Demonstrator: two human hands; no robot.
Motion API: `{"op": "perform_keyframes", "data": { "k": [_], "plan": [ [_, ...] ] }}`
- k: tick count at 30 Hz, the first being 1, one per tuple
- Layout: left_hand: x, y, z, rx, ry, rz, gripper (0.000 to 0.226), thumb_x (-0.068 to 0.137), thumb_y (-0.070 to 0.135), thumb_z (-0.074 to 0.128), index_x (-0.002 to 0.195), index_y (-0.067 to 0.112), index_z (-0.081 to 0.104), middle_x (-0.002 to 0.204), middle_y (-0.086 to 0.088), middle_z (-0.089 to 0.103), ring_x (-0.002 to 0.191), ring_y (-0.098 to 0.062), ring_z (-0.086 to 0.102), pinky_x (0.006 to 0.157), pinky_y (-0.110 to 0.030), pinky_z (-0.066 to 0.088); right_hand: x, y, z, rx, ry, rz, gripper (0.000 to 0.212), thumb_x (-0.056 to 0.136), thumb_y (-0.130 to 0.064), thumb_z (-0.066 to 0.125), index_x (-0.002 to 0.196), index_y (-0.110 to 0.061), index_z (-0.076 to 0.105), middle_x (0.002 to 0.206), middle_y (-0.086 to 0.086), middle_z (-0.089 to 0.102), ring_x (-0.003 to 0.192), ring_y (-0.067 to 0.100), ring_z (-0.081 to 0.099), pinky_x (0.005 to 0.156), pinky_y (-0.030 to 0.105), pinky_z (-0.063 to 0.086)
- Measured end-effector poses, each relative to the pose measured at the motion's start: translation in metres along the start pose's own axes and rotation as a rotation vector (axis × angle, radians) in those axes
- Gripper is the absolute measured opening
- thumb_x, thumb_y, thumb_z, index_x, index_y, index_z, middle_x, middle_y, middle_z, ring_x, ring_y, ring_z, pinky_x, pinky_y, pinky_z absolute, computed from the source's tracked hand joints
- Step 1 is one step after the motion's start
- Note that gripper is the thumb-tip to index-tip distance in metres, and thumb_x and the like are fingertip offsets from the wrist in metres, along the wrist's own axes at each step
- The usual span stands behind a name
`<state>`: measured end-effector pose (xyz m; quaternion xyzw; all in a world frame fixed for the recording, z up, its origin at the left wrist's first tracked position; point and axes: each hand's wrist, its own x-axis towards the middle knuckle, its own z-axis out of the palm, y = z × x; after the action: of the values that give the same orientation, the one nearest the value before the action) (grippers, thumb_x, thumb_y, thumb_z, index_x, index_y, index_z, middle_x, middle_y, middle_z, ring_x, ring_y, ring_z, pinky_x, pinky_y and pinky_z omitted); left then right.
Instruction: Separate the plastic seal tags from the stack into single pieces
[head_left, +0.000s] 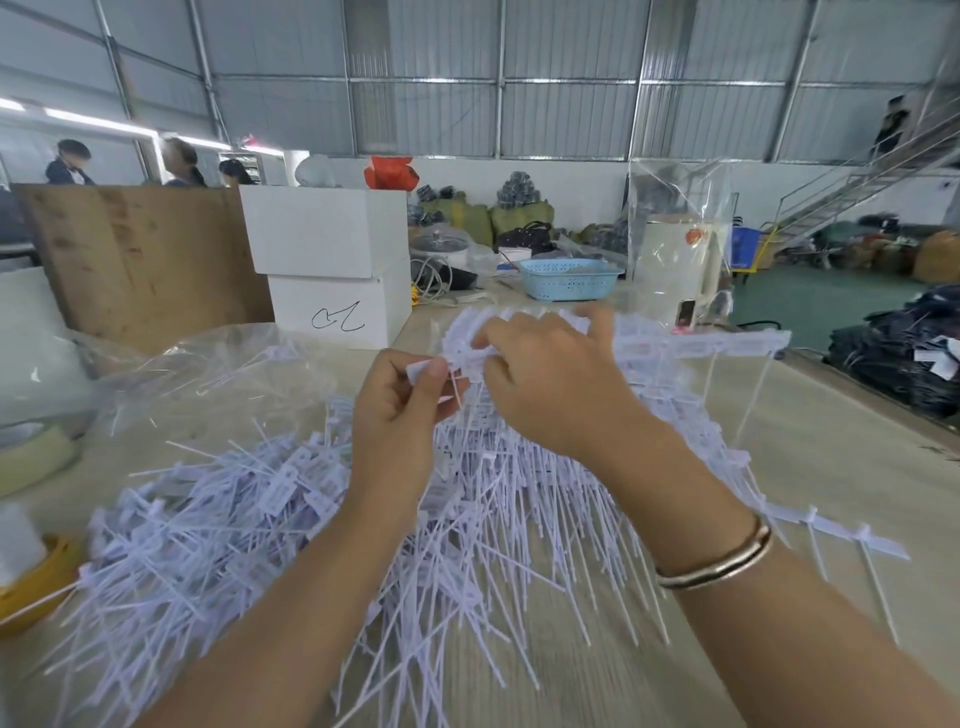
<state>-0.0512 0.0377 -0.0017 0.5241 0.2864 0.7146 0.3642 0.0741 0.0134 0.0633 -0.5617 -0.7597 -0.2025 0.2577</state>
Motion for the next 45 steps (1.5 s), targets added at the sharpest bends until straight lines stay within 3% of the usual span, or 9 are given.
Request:
{"op": "perform_keyframes", "data": {
  "k": [4, 10, 16, 19, 21, 25, 32, 37, 45],
  "plan": [
    [0.008, 0.009, -0.006, 0.016, 0.045, 0.103, 0.019, 0.090, 0.026, 0.062, 0.074, 0.035, 0.064, 0.083, 0.003, 0.068, 0.086, -0.012, 0.064, 0.083, -0.029, 0.053, 0.001, -0.004, 0.000, -0.092, 0.224, -0.101, 0.024, 0.096, -0.032, 0.043, 0.094, -0.025, 0.066, 0.087, -0.005, 0.063, 0.084, 0.020, 0.060, 0.089, 0.038, 0.015],
    [0.027, 0.037, 0.005, -0.011, -0.049, 0.195, 0.006, 0.084, 0.036, 0.065, 0.080, 0.033, 0.067, 0.077, 0.007, 0.068, 0.077, -0.010, 0.063, 0.078, -0.027, 0.055, 0.011, -0.001, -0.027, -0.115, 0.408, -0.095, 0.028, 0.094, -0.037, 0.043, 0.080, -0.023, 0.063, 0.070, -0.006, 0.061, 0.071, 0.020, 0.056, 0.085, 0.036, 0.017],
    [0.038, 0.029, 0.006, 0.125, -0.101, -0.056, 0.011, 0.093, 0.018, 0.059, 0.083, 0.021, 0.063, 0.065, 0.006, 0.067, 0.061, -0.007, 0.062, 0.056, -0.019, 0.050, 0.039, 0.018, -0.028, 0.061, -0.058, -0.030, 0.024, 0.093, -0.038, 0.047, 0.084, -0.021, 0.060, 0.070, -0.003, 0.051, 0.078, 0.023, 0.054, 0.073, 0.031, 0.041],
    [0.032, 0.010, 0.001, 0.217, -0.100, -0.137, 0.009, 0.093, 0.019, 0.059, 0.084, 0.017, 0.061, 0.061, 0.006, 0.065, 0.056, -0.007, 0.060, 0.054, -0.019, 0.049, 0.044, 0.024, -0.013, 0.214, -0.285, -0.003, 0.026, 0.092, -0.036, 0.051, 0.072, -0.023, 0.059, 0.065, -0.011, 0.048, 0.065, 0.007, 0.048, 0.054, 0.024, 0.031],
    [0.027, -0.002, -0.004, 0.275, -0.104, -0.179, 0.012, 0.093, 0.020, 0.058, 0.082, 0.016, 0.060, 0.061, 0.004, 0.065, 0.055, -0.008, 0.059, 0.053, -0.019, 0.049, 0.044, 0.027, 0.002, 0.286, -0.382, 0.007, 0.025, 0.092, -0.034, 0.052, 0.070, -0.024, 0.059, 0.066, -0.014, 0.050, 0.063, 0.002, 0.046, 0.057, 0.024, 0.036],
    [0.016, -0.021, -0.013, 0.538, -0.178, -0.196, 0.017, 0.094, 0.023, 0.056, 0.077, 0.018, 0.055, 0.059, 0.002, 0.065, 0.052, -0.008, 0.057, 0.052, -0.021, 0.045, 0.023, 0.035, 0.042, 0.367, -0.498, 0.044, 0.019, 0.093, -0.032, 0.050, 0.077, -0.026, 0.058, 0.079, -0.006, 0.055, 0.081, 0.018, 0.054, 0.074, 0.033, 0.043],
    [0.012, -0.027, -0.021, 0.683, -0.246, -0.143, 0.021, 0.095, 0.024, 0.053, 0.075, 0.018, 0.054, 0.061, 0.005, 0.065, 0.052, -0.008, 0.058, 0.045, -0.012, 0.041, -0.007, 0.034, 0.074, 0.676, -0.290, 0.056, 0.014, 0.097, -0.024, 0.050, 0.090, -0.022, 0.063, 0.090, -0.003, 0.054, 0.094, 0.020, 0.052, 0.096, 0.050, 0.034],
    [0.006, -0.029, -0.021, 0.594, -0.253, -0.065, 0.025, 0.096, 0.022, 0.054, 0.073, 0.013, 0.056, 0.059, 0.005, 0.064, 0.050, -0.004, 0.055, 0.052, -0.012, 0.040, -0.021, 0.029, 0.081, 0.717, -0.165, 0.064, 0.018, 0.094, -0.031, 0.054, 0.082, -0.043, 0.051, 0.080, -0.012, 0.050, 0.087, 0.009, 0.044, 0.093, 0.042, 0.025],
    [0.005, -0.028, -0.022, 0.385, -0.236, -0.135, 0.031, 0.096, 0.015, 0.052, 0.066, 0.010, 0.056, 0.051, 0.004, 0.056, 0.047, -0.004, 0.048, 0.051, -0.009, 0.037, -0.029, 0.016, 0.089, 0.852, 0.028, 0.067, 0.009, 0.091, -0.022, 0.061, 0.086, -0.029, 0.059, 0.082, -0.017, 0.047, 0.093, 0.008, 0.047, 0.097, 0.050, 0.027]
  ]
}}
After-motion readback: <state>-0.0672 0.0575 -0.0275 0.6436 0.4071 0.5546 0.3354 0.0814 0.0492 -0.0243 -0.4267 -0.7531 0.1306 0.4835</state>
